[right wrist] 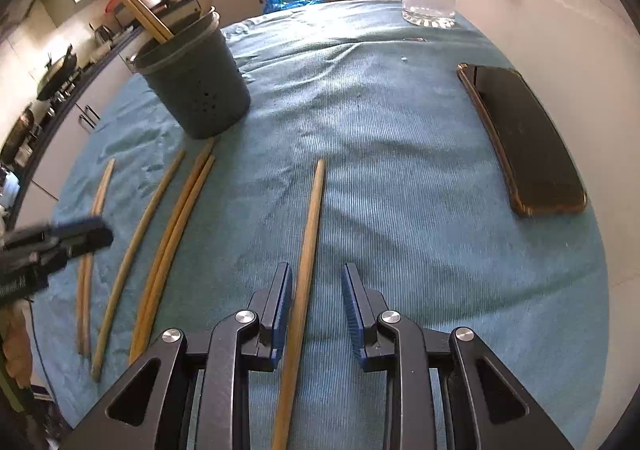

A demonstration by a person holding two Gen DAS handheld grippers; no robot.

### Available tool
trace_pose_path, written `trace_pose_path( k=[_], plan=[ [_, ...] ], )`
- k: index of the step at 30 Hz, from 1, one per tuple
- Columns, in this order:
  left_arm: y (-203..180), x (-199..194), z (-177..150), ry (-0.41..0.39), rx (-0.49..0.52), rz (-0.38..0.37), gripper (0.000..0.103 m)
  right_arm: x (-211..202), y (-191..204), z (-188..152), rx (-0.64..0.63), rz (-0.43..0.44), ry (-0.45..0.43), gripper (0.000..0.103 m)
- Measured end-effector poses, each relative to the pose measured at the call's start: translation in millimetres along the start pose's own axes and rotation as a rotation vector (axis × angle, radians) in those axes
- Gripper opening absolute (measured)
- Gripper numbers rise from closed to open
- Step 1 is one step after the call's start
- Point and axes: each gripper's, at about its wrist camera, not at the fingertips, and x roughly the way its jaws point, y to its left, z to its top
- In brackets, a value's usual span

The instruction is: Organize utensils

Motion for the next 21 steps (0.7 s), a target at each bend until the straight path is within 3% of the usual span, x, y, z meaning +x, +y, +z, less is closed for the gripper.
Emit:
trace_pose_path(
  k=[7, 13, 15, 16, 18, 21],
  plan=[
    [-7, 38, 33, 0.047, 0.007, 0.037, 0.031, 19, 13, 33, -0.063, -0.074, 0.028, 0.027],
    [-10, 42, 37, 0.021, 0.011, 0.053, 0.031, 29, 18, 49, -0.072, -0.108, 0.018, 0.024],
    [-11, 42, 35, 0.003, 0.031, 0.072, 0.016, 30, 19, 51, -0.062, -0.114, -0.006, 0.007],
    [-11, 42, 33, 0.008, 0.039, 0.077, 0.005, 32, 20, 52, -0.059, -0.110, -0.016, 0.007],
    [-9, 36, 30, 0.002, 0.021, 0.061, 0.005, 32, 17, 54, -0.036, -0.073, -0.030, 0.006],
    [-9, 10, 26, -0.068, 0.026, 0.077, 0.005, 17, 11, 58, 0.027, 0.003, -0.077, 0.006]
  ],
)
